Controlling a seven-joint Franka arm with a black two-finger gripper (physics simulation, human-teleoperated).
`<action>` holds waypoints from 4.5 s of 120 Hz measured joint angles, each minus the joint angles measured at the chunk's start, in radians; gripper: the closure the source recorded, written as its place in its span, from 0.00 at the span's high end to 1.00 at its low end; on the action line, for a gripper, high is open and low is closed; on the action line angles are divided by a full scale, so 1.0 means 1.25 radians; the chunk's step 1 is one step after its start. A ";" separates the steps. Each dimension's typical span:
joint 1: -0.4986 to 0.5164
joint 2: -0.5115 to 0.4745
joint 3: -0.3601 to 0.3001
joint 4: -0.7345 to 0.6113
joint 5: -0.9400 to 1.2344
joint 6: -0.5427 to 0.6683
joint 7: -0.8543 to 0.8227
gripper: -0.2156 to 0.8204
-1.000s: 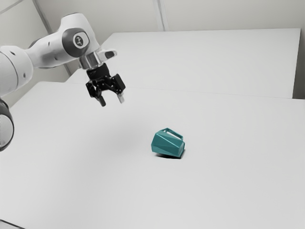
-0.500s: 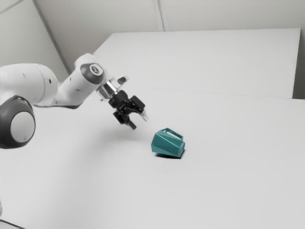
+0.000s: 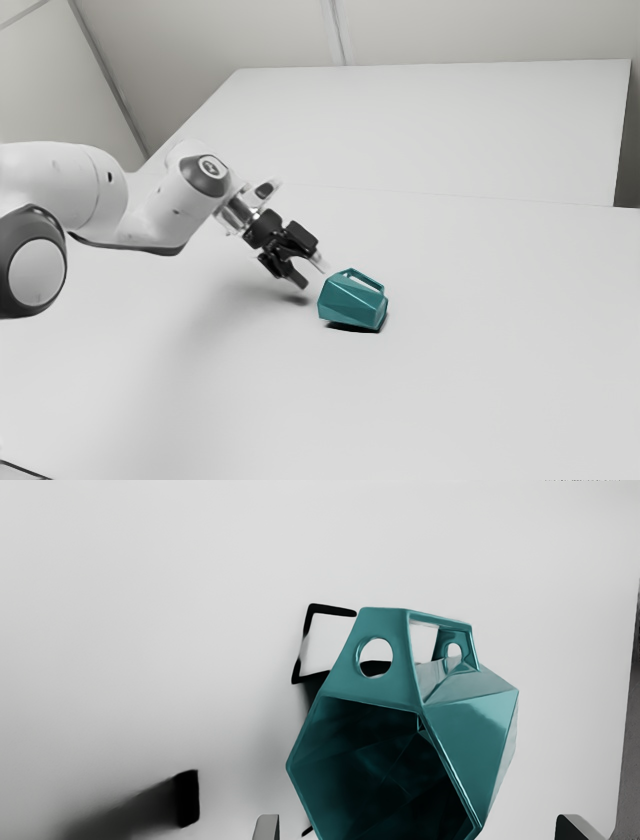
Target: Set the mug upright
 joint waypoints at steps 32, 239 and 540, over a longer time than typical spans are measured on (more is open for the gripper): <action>-0.029 0.007 -0.003 -0.006 -0.050 0.040 0.045 0.79; -0.067 0.036 -0.009 -0.024 -0.220 0.063 0.129 0.30; -0.021 -0.345 -0.003 -0.357 0.748 0.351 -0.166 0.03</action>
